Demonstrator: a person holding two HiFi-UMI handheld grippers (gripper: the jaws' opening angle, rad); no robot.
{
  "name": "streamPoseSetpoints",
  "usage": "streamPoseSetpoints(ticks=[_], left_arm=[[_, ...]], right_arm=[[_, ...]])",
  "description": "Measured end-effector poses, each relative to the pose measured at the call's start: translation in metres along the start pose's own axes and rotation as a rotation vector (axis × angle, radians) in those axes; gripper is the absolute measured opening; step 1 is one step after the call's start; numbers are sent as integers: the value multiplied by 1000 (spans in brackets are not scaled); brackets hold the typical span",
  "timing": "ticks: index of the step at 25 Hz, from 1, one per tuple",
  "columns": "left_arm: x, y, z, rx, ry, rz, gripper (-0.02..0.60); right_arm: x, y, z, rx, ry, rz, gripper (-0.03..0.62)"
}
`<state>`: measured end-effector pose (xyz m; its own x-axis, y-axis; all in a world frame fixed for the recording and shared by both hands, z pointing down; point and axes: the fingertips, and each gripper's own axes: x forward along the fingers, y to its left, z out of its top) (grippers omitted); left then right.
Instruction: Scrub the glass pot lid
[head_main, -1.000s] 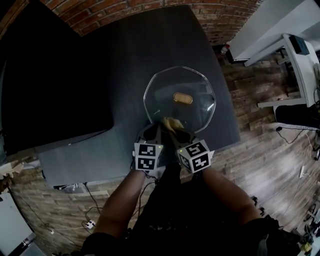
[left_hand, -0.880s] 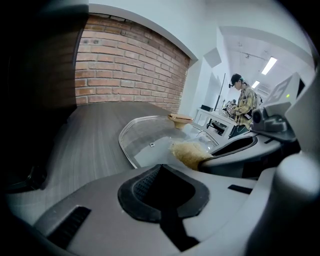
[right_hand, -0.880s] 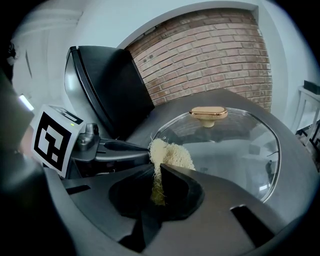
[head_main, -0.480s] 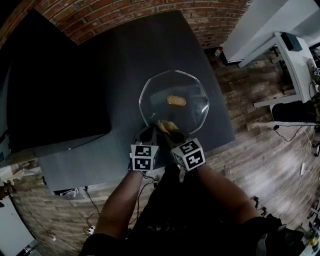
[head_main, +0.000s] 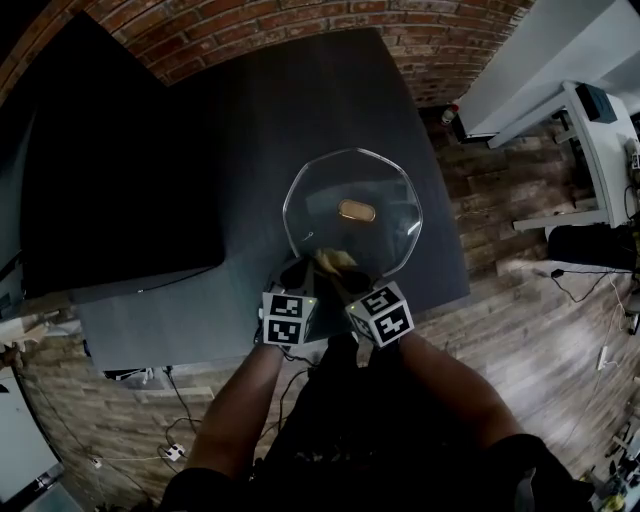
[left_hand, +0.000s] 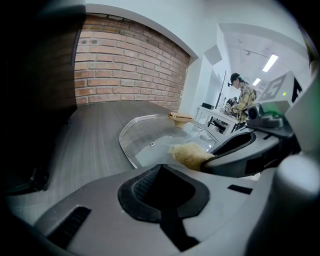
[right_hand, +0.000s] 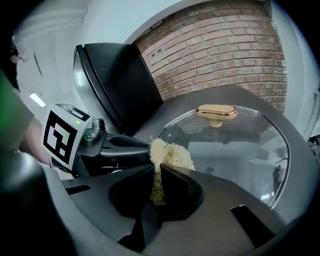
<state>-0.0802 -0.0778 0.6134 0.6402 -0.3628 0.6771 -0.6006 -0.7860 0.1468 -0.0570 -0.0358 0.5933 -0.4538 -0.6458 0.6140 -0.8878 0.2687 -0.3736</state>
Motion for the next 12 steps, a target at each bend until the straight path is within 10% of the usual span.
streamPoseSetpoints(ticks=[12], left_arm=[[0,2,1,-23,-11,31,32]], right_arm=[[-23,-31,4,17,-11,0,41]])
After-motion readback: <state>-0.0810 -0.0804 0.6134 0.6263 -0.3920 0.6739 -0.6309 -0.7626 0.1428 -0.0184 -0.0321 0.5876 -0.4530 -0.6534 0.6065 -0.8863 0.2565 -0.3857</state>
